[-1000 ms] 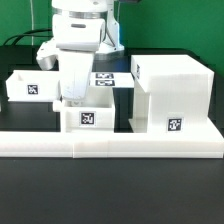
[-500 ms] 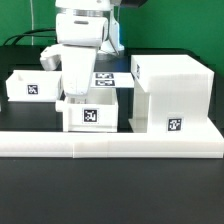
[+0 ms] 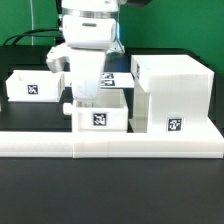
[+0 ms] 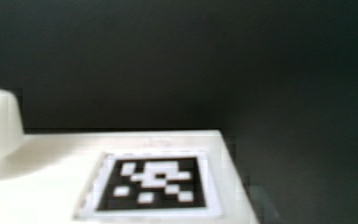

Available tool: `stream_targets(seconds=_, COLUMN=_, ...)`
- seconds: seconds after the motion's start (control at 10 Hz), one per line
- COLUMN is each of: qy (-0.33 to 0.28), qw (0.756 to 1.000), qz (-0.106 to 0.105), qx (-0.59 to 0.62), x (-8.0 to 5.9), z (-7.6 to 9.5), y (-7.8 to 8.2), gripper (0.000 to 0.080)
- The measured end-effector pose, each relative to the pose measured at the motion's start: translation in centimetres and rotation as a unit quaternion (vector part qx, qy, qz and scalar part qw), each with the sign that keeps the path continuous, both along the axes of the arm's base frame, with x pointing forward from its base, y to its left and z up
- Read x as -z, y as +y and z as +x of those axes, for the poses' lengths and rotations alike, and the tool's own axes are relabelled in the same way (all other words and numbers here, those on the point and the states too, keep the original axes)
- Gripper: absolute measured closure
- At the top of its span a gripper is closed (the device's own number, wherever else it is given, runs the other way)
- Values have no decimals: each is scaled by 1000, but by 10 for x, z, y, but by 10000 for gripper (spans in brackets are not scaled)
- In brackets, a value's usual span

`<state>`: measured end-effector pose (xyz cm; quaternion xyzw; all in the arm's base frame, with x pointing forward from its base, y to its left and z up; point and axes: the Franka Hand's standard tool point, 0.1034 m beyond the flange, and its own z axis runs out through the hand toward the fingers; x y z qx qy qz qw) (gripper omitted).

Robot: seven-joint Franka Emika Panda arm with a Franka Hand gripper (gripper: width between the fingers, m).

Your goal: Assemble drawer

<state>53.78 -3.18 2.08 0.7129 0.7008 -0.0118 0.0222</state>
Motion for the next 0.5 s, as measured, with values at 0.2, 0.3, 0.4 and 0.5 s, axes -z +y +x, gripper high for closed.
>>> stream_targets(seconds=0.2, qy=1, qw=1000, qz=-2, qx=-9, x=2, z=3, y=4, gripper=757)
stream_targets(seconds=0.3, qy=2, qw=1000, qz=-2, qx=-7, x=2, z=2, y=3, gripper=757)
stream_targets(seconds=0.4, qy=2, qw=1000, qz=-2, qx=-7, x=2, z=2, y=3, gripper=757)
stream_targets(seconds=0.5, qy=2, qw=1000, qz=-2, qx=-7, x=2, z=2, y=3, gripper=757)
